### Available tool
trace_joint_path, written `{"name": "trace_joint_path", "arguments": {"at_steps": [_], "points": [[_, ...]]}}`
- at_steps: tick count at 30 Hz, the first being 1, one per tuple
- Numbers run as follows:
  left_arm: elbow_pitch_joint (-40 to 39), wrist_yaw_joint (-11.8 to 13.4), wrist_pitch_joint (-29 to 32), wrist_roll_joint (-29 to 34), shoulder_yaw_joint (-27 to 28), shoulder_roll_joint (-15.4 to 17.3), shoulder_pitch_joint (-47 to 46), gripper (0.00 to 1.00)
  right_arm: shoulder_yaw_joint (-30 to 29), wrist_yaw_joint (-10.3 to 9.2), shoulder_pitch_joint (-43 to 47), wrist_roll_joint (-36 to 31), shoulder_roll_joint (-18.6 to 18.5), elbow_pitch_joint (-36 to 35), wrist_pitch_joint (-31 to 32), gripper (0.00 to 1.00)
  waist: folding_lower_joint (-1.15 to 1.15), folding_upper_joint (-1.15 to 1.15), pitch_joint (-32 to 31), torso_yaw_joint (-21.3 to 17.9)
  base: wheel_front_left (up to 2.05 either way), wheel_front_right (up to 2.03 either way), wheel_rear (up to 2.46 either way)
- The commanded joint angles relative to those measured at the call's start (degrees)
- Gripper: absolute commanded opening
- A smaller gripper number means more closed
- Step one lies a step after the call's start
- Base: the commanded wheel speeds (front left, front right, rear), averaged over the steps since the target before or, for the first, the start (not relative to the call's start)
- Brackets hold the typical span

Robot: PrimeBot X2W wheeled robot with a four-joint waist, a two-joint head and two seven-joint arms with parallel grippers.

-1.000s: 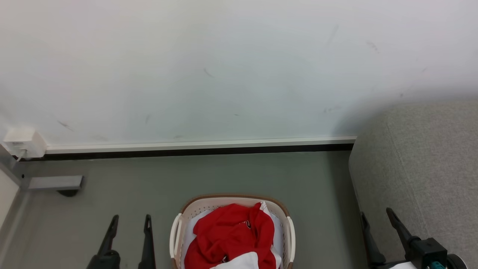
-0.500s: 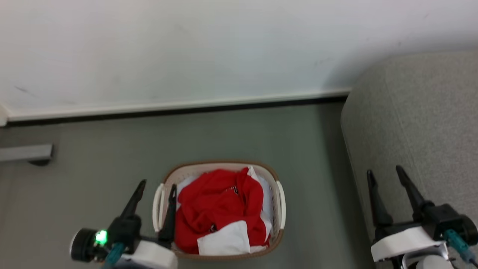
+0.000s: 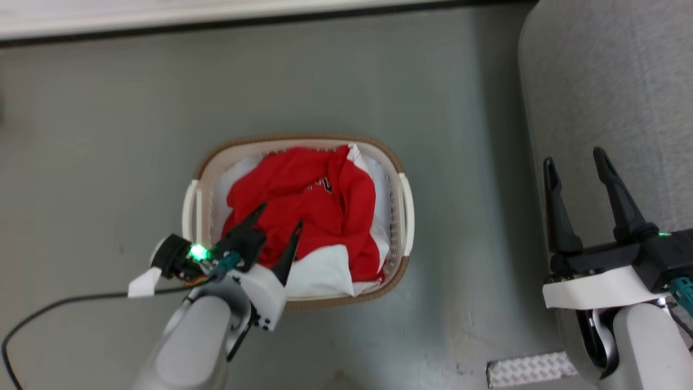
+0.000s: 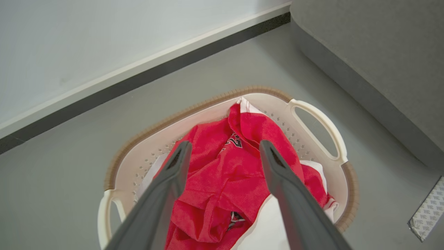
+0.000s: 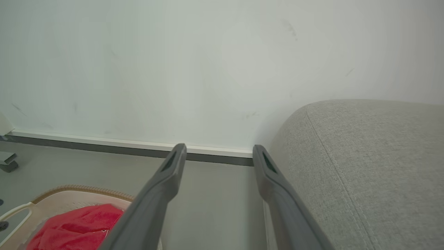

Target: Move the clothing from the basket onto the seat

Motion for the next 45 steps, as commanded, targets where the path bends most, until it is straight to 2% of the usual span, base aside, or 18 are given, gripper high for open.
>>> {"name": "trace_joint_path", "arguments": {"at_steps": [1, 12, 16, 23, 24, 25, 26, 27, 33, 36, 45], "points": [[1.3, -0.2, 0.0, 0.6, -0.2, 0.2, -2.0, 1.00, 0.2, -0.12, -1.0, -0.2, -0.2, -0.5, 0.0, 1.00, -0.02, 0.00, 5.0, -0.1, 0.00, 0.00, 0.00], [20.6, -1.5, 0.1, 2.1, -4.7, 0.7, -15.0, 1.00, 1.0, -0.12, -2.6, 0.0, -0.2, -2.9, 0.0, 1.00, -0.02, 0.00, 11.6, -0.4, 0.00, 0.00, 0.00], [24.1, -1.5, 0.1, 2.4, -5.6, 1.2, -17.6, 1.00, 1.2, -0.12, -3.0, 0.2, -0.2, -3.6, 0.0, 1.00, -0.02, 0.00, 13.1, -0.7, 0.00, 0.00, 0.00], [27.3, -2.0, 0.0, 0.4, -6.9, 0.3, -20.1, 1.00, 1.2, -0.12, -3.1, 0.2, -0.2, -4.2, 0.0, 1.00, -0.02, 0.00, 15.6, -0.7, 0.00, 0.00, 0.00], [27.6, -2.0, 0.0, 0.3, -7.0, 0.2, -20.2, 0.75, 1.3, -0.12, -3.1, 0.2, -0.2, -4.2, 0.0, 1.00, -0.02, 0.00, 16.0, -0.8, 0.00, 0.00, 0.00], [28.0, -2.0, 0.0, 0.3, -7.4, 0.0, -20.4, 0.42, 1.3, -0.12, -3.2, 0.1, -0.2, -4.3, 0.0, 1.00, -0.02, 0.00, 16.3, -0.9, 0.00, 0.00, 0.00], [28.4, -2.0, 0.0, 0.2, -7.8, -0.1, -20.6, 0.24, 1.3, -0.12, -3.1, 0.1, -0.2, -4.4, 0.0, 1.00, -0.02, 0.00, 16.6, -1.0, 0.00, 0.00, 0.00], [28.6, -2.0, 0.0, -0.1, -8.1, -0.2, -20.8, 0.01, 1.2, -0.12, -3.1, 0.0, -0.2, -4.4, 0.0, 1.00, -0.02, 0.00, 16.8, -1.0, 0.00, 0.00, 0.00], [26.0, -2.1, 0.0, -3.5, -11.4, -1.4, -20.4, 0.00, 0.2, -0.12, -2.6, -0.6, -0.2, -3.7, 0.0, 1.00, -0.02, 0.00, 16.5, 0.0, 0.00, 0.00, 0.00], [22.7, -2.1, 0.0, -6.0, -12.3, -0.7, -18.8, 0.00, 0.4, -0.12, -2.7, -0.4, -0.2, -3.0, 0.0, 1.00, -0.02, 0.00, 14.3, 0.6, 0.00, 0.00, 0.00], [11.7, -1.7, 0.0, -10.9, -10.8, 2.8, -10.6, 0.00, 2.3, -0.12, -0.3, 1.7, -0.2, 0.9, 0.0, 1.00, -0.02, 0.00, 0.4, 1.8, 0.00, 0.00, 0.00]]}}
